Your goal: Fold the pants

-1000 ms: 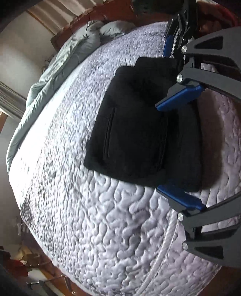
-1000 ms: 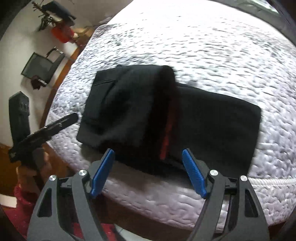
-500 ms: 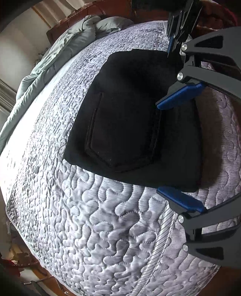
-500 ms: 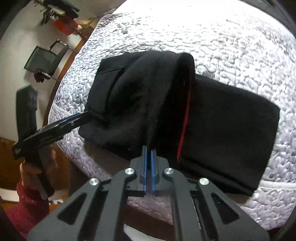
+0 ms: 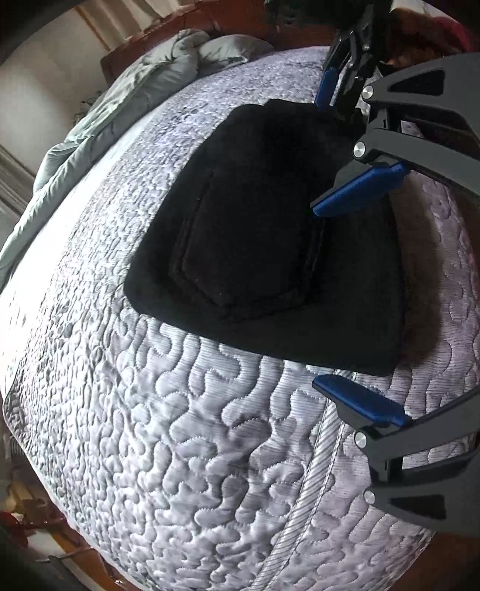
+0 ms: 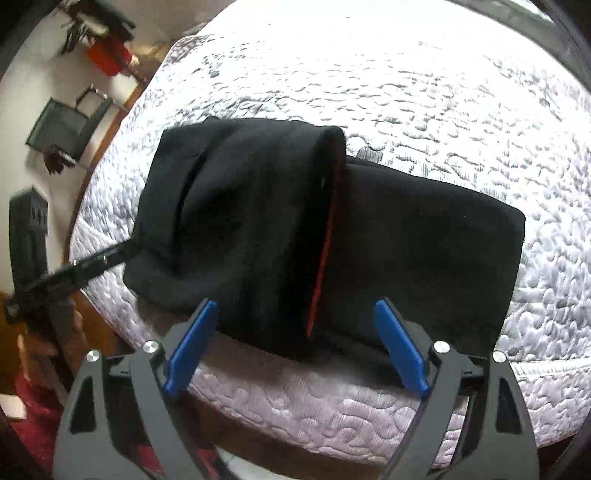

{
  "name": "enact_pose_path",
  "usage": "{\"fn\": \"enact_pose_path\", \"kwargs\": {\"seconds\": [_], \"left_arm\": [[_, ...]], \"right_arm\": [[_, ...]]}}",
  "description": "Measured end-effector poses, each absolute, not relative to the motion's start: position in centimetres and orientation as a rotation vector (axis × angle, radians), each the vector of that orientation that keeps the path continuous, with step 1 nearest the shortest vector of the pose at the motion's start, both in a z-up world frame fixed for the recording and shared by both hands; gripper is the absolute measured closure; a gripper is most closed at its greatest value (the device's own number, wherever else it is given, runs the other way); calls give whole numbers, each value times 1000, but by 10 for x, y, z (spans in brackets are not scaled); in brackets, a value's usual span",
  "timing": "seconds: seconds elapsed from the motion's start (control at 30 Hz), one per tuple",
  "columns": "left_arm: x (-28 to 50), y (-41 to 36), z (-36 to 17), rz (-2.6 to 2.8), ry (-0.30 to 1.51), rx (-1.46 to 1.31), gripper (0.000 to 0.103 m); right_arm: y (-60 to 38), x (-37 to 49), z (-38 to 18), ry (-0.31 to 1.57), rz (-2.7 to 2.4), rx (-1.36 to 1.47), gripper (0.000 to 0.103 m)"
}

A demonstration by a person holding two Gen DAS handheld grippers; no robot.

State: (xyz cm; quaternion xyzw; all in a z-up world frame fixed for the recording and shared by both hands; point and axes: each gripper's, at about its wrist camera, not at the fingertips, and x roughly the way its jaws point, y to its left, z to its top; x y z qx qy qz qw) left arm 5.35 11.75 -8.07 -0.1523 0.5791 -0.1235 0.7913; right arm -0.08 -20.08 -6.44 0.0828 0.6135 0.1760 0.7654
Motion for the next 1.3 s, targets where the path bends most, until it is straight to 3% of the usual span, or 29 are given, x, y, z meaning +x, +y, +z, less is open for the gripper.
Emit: {"fn": "enact_pose_path", "kwargs": {"seconds": [0.27, 0.37, 0.4, 0.43, 0.5, 0.93, 1.3], "left_arm": [[50, 114, -79, -283, 1248, -311, 14], [49, 116, -83, -273, 1264, -325, 14], [49, 116, -84, -271, 1269, -331, 13], [48, 117, -85, -269, 1271, -335, 13], [46, 116, -83, -266, 1269, -339, 13], [55, 91, -58, -320, 1233, -320, 13], [56, 32, -59, -410, 1264, -214, 12]], "right_arm": [[-198, 32, -114, 1452, 437, 404, 18], [-187, 34, -109, 1426, 470, 373, 41], [-184, 34, -108, 1420, 486, 375, 64], [-184, 34, -107, 1421, 514, 403, 75], [-187, 33, -101, 1402, 529, 431, 84], [-261, -3, -8, 1199, 503, 410, 86], [-343, -23, -49, 1250, 341, 481, 86]]}}
